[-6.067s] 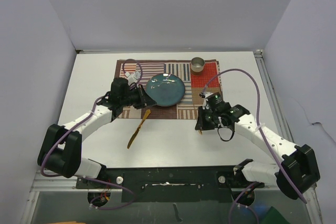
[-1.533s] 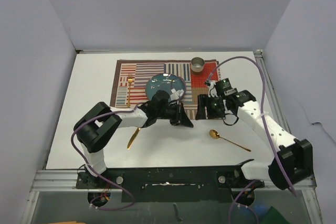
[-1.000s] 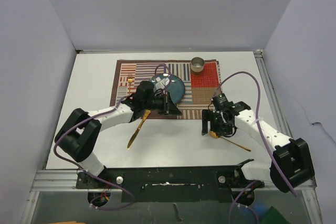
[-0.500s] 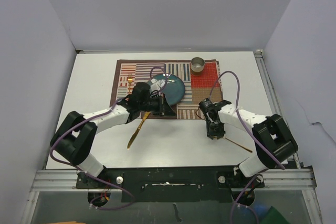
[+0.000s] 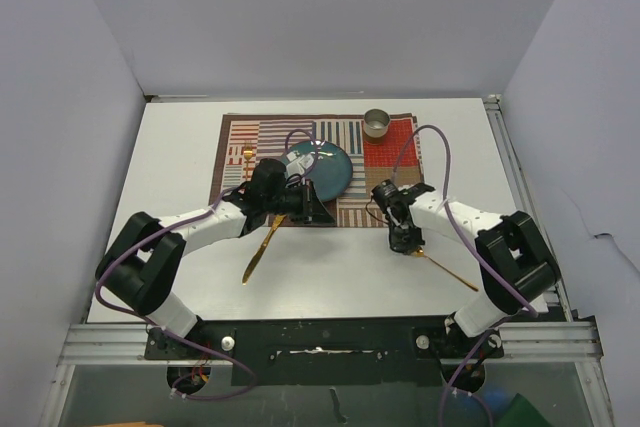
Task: Set the dinner table for one person
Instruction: Pick up the spoon from the center of the board.
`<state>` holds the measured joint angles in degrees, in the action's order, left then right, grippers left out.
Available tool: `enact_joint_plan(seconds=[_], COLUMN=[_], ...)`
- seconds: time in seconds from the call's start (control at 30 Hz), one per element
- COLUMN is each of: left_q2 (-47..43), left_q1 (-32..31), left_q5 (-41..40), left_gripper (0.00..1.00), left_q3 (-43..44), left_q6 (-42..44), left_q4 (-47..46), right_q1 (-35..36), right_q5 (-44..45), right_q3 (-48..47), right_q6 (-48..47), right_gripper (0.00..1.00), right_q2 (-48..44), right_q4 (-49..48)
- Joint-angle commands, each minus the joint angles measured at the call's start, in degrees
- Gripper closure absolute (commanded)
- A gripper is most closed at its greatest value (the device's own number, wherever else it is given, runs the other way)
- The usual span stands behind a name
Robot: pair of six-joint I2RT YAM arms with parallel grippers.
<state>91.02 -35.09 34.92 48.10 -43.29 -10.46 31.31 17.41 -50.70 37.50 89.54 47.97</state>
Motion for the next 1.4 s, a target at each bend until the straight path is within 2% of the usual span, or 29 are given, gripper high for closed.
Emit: enact_joint_plan(seconds=[0.0,0.03,0.07,0.1,0.13,0.23,0.33,0.47,0.67,0.77,0.93,1.03,1.17,1.37], left_q2=[-2.1,-2.0,-1.9,-1.9,-1.9,-1.9,-1.7,-1.4,-2.1,-2.5,-2.8,-2.9,-2.9,-2.3], left_q1=[0.2,0.2,0.2,0.2,0.1,0.0,0.0,-0.1,-0.1,-0.1,-0.1,-0.2,-0.5,-0.9], left_q5=[0.1,0.1,0.1,0.1,0.1,-0.1,0.0,0.3,0.2,0.3,0.2,0.2,0.3,0.4], left_gripper=[1.0,1.0,1.0,1.0,1.0,1.0,1.0,1.0,1.0,1.0,1.0,1.0,1.0,1.0], left_q3=[0.1,0.1,0.2,0.2,0.2,0.3,0.4,0.5,-0.5,-1.0,-1.4,-1.8,-2.3,-2.3], left_q6=[0.1,-0.1,-0.2,-0.3,-0.3,-0.5,-0.7,-0.7,-0.3,-0.1,-0.1,-0.3,-1.0,-1.1], left_q4=[-2.3,-2.3,-2.4,-2.5,-2.5,-2.8,-3.2,-3.3,-3.2,-3.0,-3.2,-3.7,-4.7,-5.0], right_q1=[0.9,1.1,1.4,1.7,1.8,2.0,2.0,2.0,2.9,3.2,3.4,3.7,3.9,4.2], right_q5=[2.5,2.6,2.8,2.8,2.8,3.2,4.7,6.9,11.8,13.3,13.0,12.6,12.4,12.7], right_q3=[-4.0,-4.6,-5.0,-5.3,-5.3,-4.7,-4.5,-5.1,-6.5,-6.9,-7.1,-7.0,-7.3,-11.0], right_q6=[-1.3,-1.5,-1.5,-1.5,-1.4,-0.9,-0.3,0.4,2.6,3.2,3.4,3.3,3.3,2.5], right_gripper=[1.0,1.0,0.95,0.87,0.74,0.45,0.32,0.3,0.34,0.4,0.8,0.92,1.0,1.0], right_q2=[0.6,0.7,0.6,0.4,0.2,-0.4,0.4,3.6,9.8,11.7,13.2,13.6,13.8,13.2], right_q4=[0.7,1.1,1.3,1.6,1.8,2.4,3.2,3.7,4.6,4.9,4.4,4.2,4.5,6.5])
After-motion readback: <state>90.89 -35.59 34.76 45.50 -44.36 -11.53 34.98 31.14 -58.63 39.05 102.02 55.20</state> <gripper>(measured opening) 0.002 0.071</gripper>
